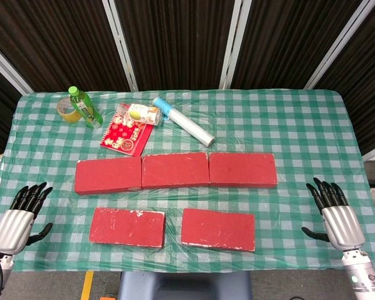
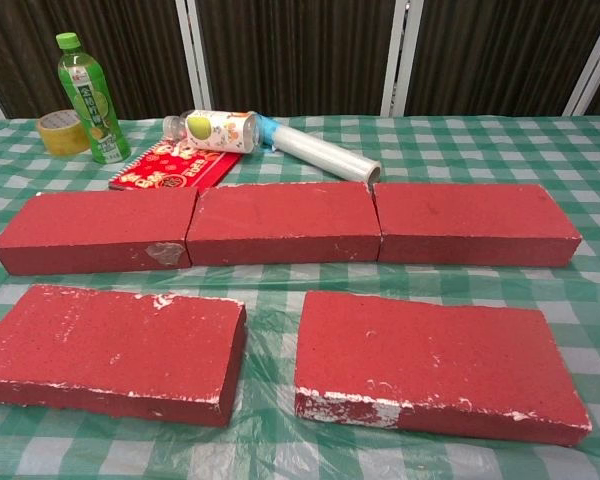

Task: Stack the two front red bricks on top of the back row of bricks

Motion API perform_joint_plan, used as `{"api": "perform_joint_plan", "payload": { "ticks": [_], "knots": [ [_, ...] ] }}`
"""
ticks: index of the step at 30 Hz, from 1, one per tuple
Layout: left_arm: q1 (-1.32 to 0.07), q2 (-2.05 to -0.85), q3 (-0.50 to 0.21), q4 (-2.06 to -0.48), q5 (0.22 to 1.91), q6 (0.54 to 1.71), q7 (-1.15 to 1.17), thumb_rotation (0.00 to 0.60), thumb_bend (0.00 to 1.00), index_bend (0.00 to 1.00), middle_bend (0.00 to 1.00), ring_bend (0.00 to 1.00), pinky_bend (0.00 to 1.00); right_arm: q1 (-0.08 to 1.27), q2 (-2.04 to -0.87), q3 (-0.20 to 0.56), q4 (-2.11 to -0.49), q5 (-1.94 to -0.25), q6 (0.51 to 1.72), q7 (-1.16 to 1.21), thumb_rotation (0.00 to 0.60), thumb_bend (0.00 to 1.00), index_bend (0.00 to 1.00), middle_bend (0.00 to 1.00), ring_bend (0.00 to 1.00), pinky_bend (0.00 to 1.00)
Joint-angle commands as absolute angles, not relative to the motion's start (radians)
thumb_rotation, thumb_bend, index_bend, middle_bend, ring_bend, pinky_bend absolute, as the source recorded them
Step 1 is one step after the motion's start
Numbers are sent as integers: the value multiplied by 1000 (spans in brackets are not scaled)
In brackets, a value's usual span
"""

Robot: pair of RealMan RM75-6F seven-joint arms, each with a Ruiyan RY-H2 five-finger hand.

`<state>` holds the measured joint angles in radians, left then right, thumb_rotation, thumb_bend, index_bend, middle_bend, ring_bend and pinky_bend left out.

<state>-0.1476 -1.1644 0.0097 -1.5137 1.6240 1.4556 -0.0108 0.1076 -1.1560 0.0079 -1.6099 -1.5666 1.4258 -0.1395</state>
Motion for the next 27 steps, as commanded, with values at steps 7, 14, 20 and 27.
{"api": "perform_joint_plan", "payload": {
  "ticks": [7,14,20,27],
  "knots": [
    [-200,-1183,75,-1505,1753,1410,-123,600,317,0,0,0,39,97,-1141,-5,-1620,-1594,1449,-118,600,128,0,0,0,0],
    [-317,-1199,132,-1513,1930,1359,-277,600,319,0,0,0,38,94,-1118,-29,-1624,-1633,1452,-74,600,128,0,0,0,0],
    [-416,-1210,159,-1598,1965,1226,-301,600,307,0,0,0,20,94,-1103,-47,-1625,-1663,1453,-39,600,128,0,0,0,0],
    [-458,-1274,115,-1634,1882,1131,-184,600,277,0,0,0,3,102,-1083,-59,-1624,-1677,1439,10,600,128,0,0,0,0]
  ]
}}
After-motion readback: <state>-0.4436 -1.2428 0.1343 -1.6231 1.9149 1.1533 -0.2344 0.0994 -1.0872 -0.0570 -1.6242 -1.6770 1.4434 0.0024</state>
